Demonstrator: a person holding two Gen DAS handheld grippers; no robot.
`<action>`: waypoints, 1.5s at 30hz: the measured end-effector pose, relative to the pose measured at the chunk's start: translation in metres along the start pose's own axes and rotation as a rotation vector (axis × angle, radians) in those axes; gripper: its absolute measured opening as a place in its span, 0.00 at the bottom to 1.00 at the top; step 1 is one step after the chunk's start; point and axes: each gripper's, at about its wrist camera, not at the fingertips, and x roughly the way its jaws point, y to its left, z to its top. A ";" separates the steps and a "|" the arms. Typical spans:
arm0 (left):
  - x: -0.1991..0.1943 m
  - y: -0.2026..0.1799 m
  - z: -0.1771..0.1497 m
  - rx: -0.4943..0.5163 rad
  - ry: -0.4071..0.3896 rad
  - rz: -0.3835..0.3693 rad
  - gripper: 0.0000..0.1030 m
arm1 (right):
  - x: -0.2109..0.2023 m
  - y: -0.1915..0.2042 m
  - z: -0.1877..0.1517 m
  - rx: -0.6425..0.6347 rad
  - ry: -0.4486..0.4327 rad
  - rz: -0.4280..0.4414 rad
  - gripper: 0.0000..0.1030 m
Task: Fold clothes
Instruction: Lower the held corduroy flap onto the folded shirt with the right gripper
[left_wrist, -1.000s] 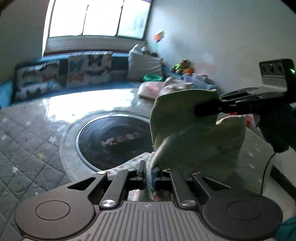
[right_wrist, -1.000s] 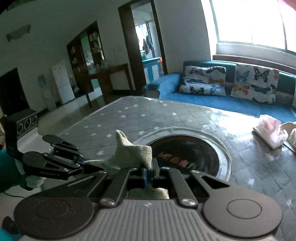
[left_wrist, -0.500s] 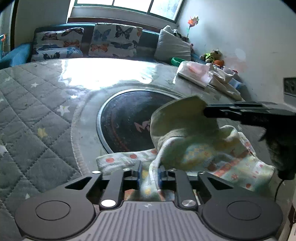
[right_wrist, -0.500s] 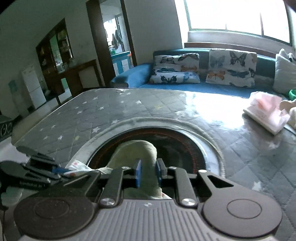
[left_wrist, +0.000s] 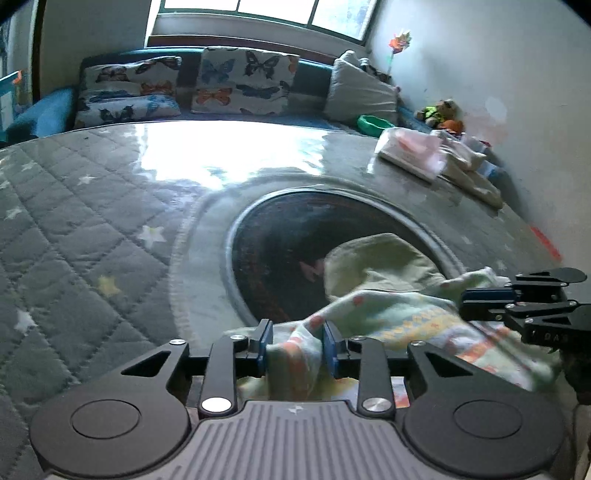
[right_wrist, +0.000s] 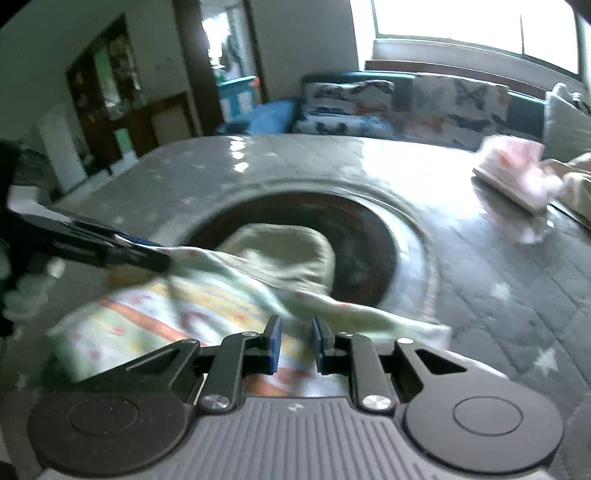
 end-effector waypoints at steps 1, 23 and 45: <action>0.000 0.003 0.001 -0.009 -0.002 0.003 0.32 | 0.000 -0.005 -0.002 0.003 0.000 -0.024 0.17; 0.011 -0.063 0.015 0.052 -0.039 -0.050 0.32 | 0.031 0.016 0.030 -0.037 0.003 -0.060 0.17; 0.021 -0.078 0.007 0.061 -0.028 -0.055 0.44 | -0.019 -0.018 0.001 -0.046 0.008 -0.175 0.20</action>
